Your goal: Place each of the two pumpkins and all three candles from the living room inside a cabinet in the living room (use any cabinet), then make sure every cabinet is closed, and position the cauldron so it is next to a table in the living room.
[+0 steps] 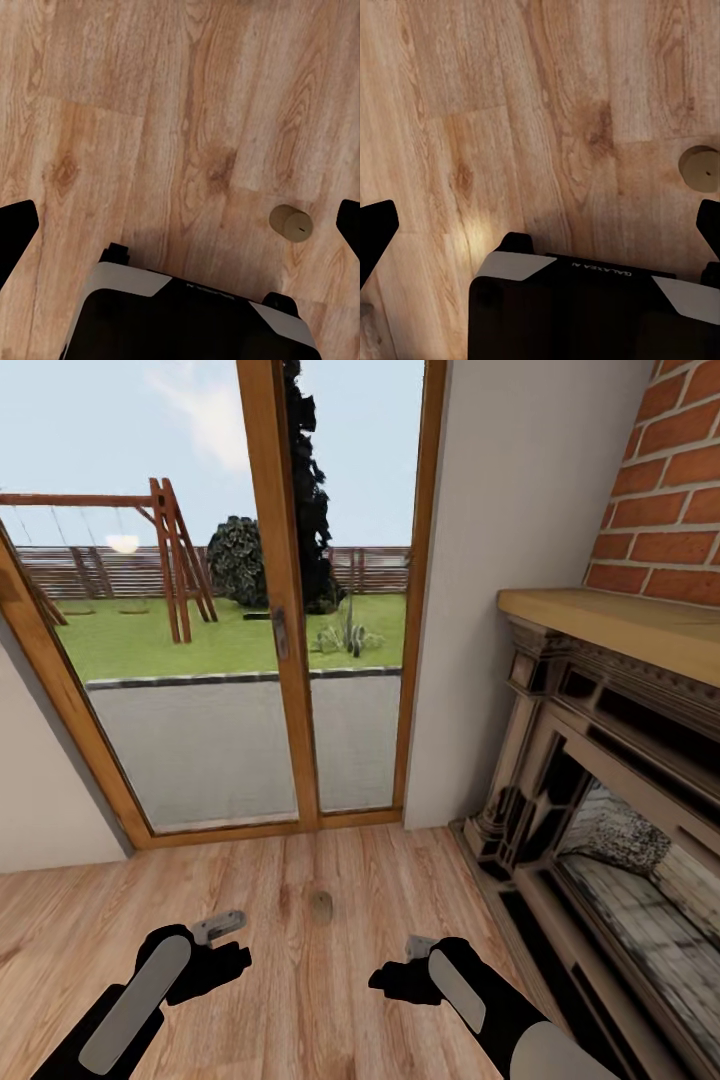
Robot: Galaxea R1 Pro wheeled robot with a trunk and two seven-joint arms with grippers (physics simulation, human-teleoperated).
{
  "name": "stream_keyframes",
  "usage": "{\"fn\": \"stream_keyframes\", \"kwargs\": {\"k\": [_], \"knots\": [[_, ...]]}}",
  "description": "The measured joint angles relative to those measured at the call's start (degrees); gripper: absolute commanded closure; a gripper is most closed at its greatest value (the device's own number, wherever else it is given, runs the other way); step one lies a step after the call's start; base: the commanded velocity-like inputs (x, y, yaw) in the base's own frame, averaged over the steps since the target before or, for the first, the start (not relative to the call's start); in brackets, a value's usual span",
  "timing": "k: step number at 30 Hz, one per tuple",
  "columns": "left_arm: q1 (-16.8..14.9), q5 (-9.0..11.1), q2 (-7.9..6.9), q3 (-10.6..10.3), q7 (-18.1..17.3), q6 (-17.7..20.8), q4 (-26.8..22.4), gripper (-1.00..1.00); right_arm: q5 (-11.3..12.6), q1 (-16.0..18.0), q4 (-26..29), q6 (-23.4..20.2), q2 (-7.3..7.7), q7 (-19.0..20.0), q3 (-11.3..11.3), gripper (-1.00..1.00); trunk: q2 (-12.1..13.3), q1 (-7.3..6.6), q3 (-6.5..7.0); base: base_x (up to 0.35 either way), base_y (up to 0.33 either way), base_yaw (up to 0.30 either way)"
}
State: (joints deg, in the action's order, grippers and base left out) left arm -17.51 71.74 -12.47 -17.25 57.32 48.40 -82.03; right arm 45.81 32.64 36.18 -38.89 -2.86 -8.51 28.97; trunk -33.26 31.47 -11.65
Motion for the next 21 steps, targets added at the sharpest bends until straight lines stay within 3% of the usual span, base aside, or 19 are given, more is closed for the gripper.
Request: {"fn": "stream_keyframes", "kwargs": {"k": [8,21], "knots": [[0.0,0.0,-0.05,0.1,0.0,0.0,-0.4,-1.00,0.1,0.0,-0.1,0.1,0.10,0.1,-0.1,-1.00,0.0,0.00,0.00,0.000,0.000,0.000],[0.0,0.0,-0.12,0.2,0.0,0.0,-0.4,-1.00,0.1,0.0,-0.2,0.2,0.10,0.0,-0.2,-1.00,-5.2,2.86,-2.34,0.000,0.000,0.000]]}}
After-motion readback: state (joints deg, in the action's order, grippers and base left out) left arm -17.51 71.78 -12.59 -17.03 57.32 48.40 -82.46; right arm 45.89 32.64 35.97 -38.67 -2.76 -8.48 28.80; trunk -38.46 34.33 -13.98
